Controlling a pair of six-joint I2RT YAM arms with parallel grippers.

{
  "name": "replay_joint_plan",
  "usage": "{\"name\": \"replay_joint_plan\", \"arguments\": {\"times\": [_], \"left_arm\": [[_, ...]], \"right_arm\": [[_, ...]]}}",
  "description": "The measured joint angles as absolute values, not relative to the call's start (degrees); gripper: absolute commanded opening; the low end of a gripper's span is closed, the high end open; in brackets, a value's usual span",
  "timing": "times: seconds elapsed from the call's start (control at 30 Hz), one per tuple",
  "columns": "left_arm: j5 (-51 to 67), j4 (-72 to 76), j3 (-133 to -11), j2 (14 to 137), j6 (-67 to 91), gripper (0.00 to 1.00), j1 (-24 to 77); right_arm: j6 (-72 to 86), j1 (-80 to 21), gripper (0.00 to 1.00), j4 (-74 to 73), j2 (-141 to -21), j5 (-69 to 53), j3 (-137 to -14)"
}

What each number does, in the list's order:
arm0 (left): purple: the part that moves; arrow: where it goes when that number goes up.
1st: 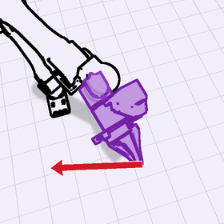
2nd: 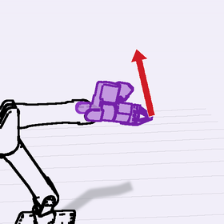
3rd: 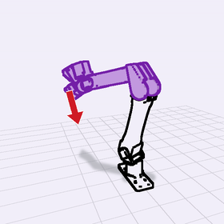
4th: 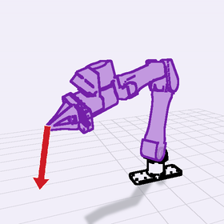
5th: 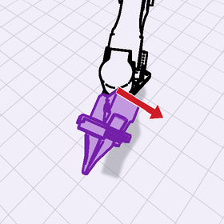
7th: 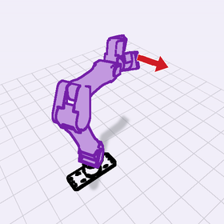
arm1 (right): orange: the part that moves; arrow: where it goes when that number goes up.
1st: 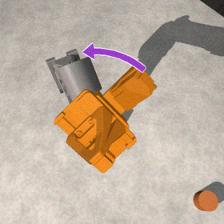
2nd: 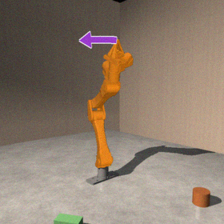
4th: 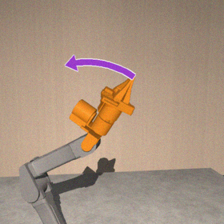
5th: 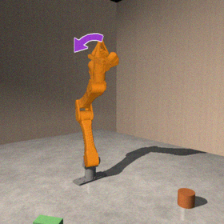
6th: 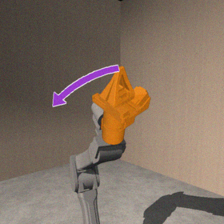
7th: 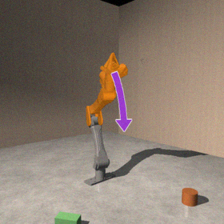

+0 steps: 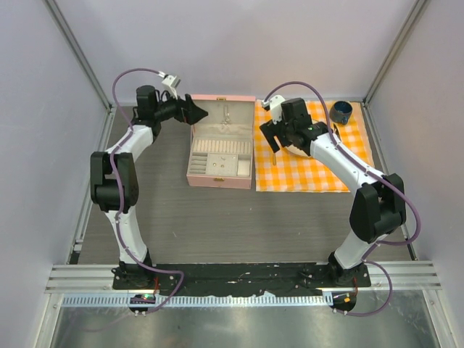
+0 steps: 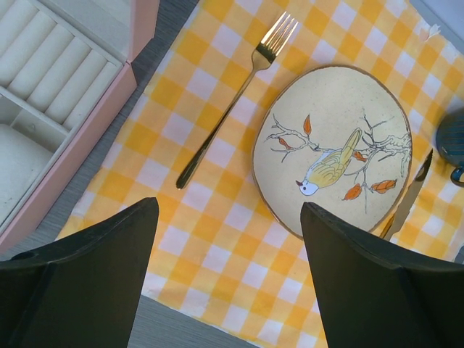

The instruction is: Organize the mixed jewelry

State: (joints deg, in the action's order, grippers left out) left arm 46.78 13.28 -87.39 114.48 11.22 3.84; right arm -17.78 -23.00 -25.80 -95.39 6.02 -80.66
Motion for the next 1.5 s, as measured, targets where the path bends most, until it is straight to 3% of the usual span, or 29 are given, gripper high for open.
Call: {"name": "replay_joint_plan", "arguments": {"times": [0.6,1.5], "left_arm": [[50.7,16.5,-75.6,108.8,12.6,1.00,3.5],[38.5,-9.6,-49.8,77.3,-8.3,1.00,3.5]], "right_arm": [[-17.9,-23.0,0.86,-26.2,-95.6,5.8,-80.0],[-18.8,-23.0,0.86,-27.3,-90.2,7.8,-68.8]]}}
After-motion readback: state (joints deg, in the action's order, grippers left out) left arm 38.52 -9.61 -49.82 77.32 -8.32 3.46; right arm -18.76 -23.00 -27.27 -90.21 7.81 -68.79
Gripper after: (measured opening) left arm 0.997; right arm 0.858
